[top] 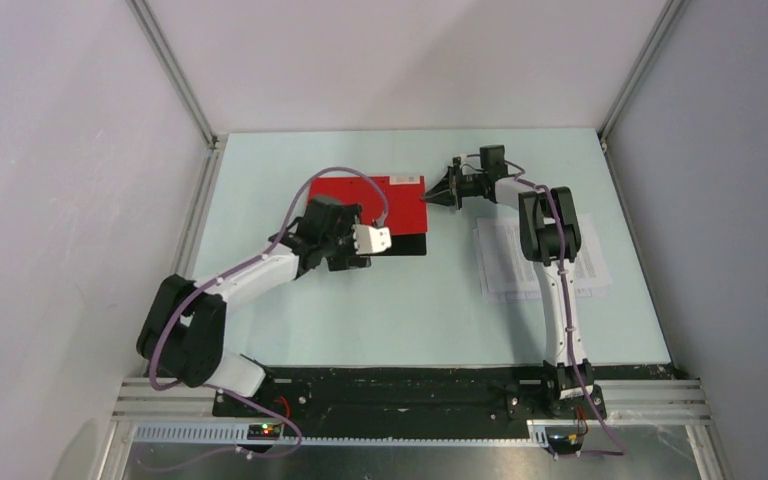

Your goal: Put the files into the folder

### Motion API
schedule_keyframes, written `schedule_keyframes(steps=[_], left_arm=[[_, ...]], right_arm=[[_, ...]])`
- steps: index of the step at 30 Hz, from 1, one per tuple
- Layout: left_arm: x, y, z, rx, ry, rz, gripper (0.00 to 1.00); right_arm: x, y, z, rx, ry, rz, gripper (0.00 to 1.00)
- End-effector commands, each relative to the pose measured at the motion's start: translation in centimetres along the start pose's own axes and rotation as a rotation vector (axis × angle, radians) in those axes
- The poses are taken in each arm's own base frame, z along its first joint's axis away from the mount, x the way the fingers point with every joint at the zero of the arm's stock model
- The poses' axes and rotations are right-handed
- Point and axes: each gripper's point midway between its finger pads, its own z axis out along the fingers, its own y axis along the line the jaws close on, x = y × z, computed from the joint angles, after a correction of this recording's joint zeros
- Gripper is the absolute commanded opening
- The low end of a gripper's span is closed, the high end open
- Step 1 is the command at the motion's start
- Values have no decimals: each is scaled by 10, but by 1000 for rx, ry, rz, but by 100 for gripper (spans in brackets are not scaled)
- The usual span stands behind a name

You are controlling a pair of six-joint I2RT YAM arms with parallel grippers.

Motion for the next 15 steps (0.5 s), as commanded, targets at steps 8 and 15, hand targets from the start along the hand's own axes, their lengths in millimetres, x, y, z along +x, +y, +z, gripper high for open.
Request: schedule_keyframes(steps=[8,15], left_arm=[[-8,74,14,-369,25,209,49],[-24,98,13,-413,-4,207,3]], right_arm=[[17,24,-9,14,1,51,0],[8,48,-30,21,-74,-223,43]])
